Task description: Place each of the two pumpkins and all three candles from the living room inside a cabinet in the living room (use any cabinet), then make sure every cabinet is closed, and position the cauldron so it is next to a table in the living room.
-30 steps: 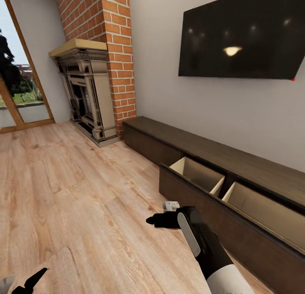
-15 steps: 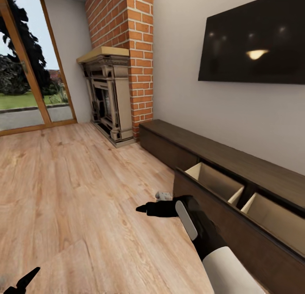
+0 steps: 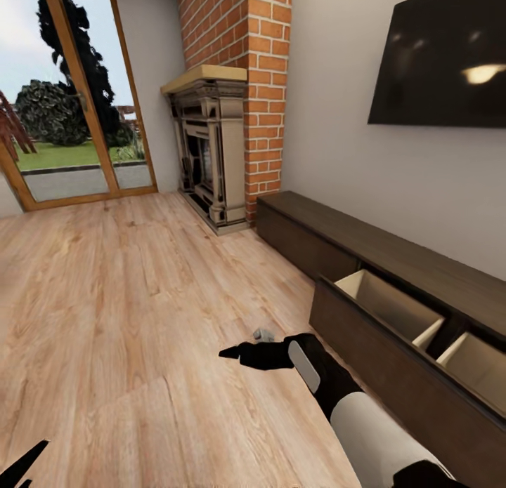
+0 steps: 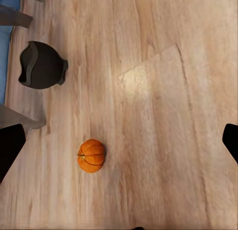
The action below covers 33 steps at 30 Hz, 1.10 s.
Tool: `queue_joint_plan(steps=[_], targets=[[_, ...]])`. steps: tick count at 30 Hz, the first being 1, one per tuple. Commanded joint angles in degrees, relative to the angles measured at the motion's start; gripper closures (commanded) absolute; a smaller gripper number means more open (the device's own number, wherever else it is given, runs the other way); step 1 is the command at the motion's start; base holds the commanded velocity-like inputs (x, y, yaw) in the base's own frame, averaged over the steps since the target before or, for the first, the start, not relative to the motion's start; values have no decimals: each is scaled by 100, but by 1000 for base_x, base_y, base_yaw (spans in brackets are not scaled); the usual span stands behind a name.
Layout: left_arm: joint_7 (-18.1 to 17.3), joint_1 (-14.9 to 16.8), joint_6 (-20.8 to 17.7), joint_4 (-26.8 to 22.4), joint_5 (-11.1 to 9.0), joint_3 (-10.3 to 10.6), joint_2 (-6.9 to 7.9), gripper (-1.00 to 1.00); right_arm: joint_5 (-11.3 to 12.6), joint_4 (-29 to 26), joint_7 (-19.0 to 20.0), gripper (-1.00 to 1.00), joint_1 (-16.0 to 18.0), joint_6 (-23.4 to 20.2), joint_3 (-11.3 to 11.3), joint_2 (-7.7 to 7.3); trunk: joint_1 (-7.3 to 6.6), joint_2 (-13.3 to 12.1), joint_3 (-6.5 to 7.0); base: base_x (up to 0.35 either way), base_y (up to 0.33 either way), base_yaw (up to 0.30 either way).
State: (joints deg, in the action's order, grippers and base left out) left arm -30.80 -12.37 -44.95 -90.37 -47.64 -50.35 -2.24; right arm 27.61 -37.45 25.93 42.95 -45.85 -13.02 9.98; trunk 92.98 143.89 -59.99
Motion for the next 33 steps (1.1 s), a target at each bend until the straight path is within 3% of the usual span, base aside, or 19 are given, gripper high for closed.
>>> queue_joint_plan(steps=[1, 8, 12, 15, 18, 20, 21, 23, 27, 30, 33], targets=[[-25, -3, -42, -5, -12, -25, 6, -100, -5, 32, 32, -100, 9, 5, -4, -1, 1, 4, -27, 0, 0, 266], [-88, 31, -185, -124, -33, -277, 208, -100, -16, 146, 90, -100, 21, 176, -60, 2, 19, 13, -182, 0, 0, 277], [-77, 71, -349, -163, -20, -497, 570, -100, -20, 156, 95, -100, 20, 201, -75, 2, 30, 18, -271, 0, 0, 197], [11, 100, -370, -124, 15, -544, 683, -100, -19, 158, 94, -100, 23, 207, -77, 2, 38, 22, -337, 0, 0, 202], [270, 131, -355, -103, 20, -472, 703, -100, -21, 159, 91, -100, 26, 228, -78, 2, 45, 26, -404, 0, 0, 230], [477, 143, -325, -115, 22, -287, 696, -100, -23, 157, 92, -100, 27, 261, -78, 2, 50, 29, -448, 0, 0, 239], [620, 145, -273, -137, 23, -97, 678, -100, -25, 153, 93, -100, 28, 289, -78, 2, 53, 30, -470, 0, 0, 245], [692, 128, -209, -150, 5, -27, 660, -100, -26, 139, 95, -100, 28, 306, -78, 2, 58, 33, -514, 0, 0, 246], [659, 105, -148, -164, -24, -259, 619, -100, -27, 102, 96, -100, 29, 319, -78, 2, 68, 38, -603, 0, 0, 236], [471, 88, -140, -171, -36, -528, 486, -100, -28, 81, 71, -100, 29, 310, -78, 2, 76, 43, -670, 0, 0, 204], [415, 72, -140, -172, -40, -592, 437, -100, -23, 77, 40, -100, 31, 282, -73, 2, 84, 47, -736, 0, 0, 188]])
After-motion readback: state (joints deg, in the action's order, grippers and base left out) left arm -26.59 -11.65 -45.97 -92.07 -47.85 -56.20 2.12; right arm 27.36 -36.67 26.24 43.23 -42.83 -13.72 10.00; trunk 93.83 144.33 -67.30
